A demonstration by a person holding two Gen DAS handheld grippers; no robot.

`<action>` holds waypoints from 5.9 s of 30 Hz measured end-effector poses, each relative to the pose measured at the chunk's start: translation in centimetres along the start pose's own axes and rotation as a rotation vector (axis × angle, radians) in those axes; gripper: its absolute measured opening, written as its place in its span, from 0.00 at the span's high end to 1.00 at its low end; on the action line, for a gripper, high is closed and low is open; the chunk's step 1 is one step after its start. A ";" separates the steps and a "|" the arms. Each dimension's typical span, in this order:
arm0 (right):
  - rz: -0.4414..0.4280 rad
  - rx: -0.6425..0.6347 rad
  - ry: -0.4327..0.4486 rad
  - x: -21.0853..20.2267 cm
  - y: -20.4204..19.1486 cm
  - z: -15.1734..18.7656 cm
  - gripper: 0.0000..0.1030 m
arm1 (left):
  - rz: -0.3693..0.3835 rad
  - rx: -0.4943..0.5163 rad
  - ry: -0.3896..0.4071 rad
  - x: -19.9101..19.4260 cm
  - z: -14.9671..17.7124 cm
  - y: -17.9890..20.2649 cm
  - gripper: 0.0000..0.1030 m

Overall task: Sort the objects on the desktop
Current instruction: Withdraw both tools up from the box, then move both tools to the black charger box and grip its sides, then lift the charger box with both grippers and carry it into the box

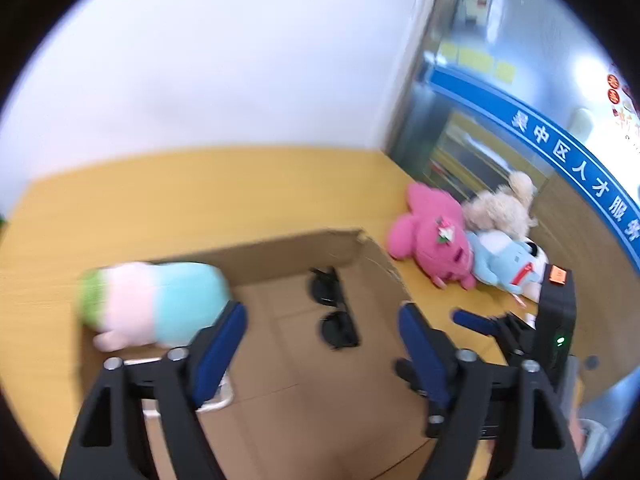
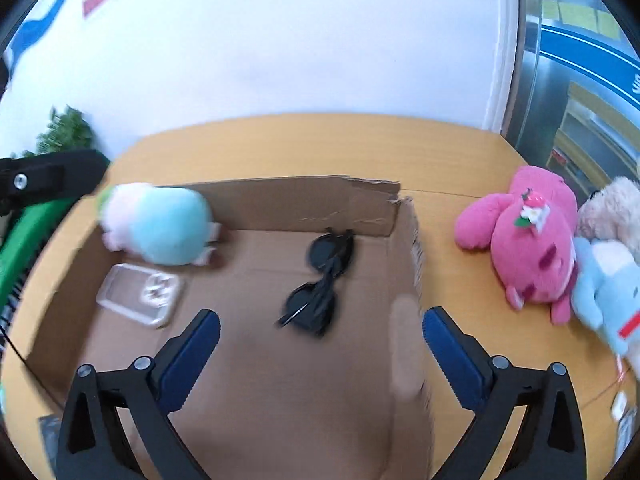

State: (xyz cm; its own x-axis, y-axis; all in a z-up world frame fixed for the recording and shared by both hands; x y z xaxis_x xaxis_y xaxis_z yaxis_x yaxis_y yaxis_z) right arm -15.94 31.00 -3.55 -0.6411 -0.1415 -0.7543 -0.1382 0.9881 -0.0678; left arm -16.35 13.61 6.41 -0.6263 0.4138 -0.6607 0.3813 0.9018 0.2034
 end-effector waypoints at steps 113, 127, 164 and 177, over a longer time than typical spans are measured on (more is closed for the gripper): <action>-0.475 -0.643 -0.051 -6.7 -32.8 22.8 0.21 | -0.082 -0.463 -0.110 -14.2 28.5 -12.7 0.47; -0.271 -0.491 0.270 -14.9 -23.8 10.1 0.21 | 0.056 -0.098 0.046 -13.7 12.2 -1.5 0.46; -0.440 -0.461 -0.184 5.1 -26.6 6.2 0.22 | -0.013 -0.256 -0.304 -0.6 14.0 -14.6 0.46; -0.488 -0.375 -0.534 9.8 -26.6 8.9 0.23 | -0.131 -0.264 -0.502 1.2 16.4 -15.1 0.47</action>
State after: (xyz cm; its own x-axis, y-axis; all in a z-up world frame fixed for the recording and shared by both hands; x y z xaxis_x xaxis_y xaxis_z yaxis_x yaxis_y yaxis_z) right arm -11.83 3.83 -14.98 -0.0104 -0.4092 -0.9124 -0.6131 0.7234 -0.3175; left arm -11.69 -1.55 -9.35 -0.2332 0.2450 -0.9411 0.1000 0.9687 0.2274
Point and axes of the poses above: each gripper's, at about its wrist camera, not at the fingertips, and x roughly the way its jaws point, y to its right, z to its underside, the point moved 7 cm from there along x, roughly the way its jaws point, and after that the axes turned 2 degrees about -y, right-handed, at the moved point
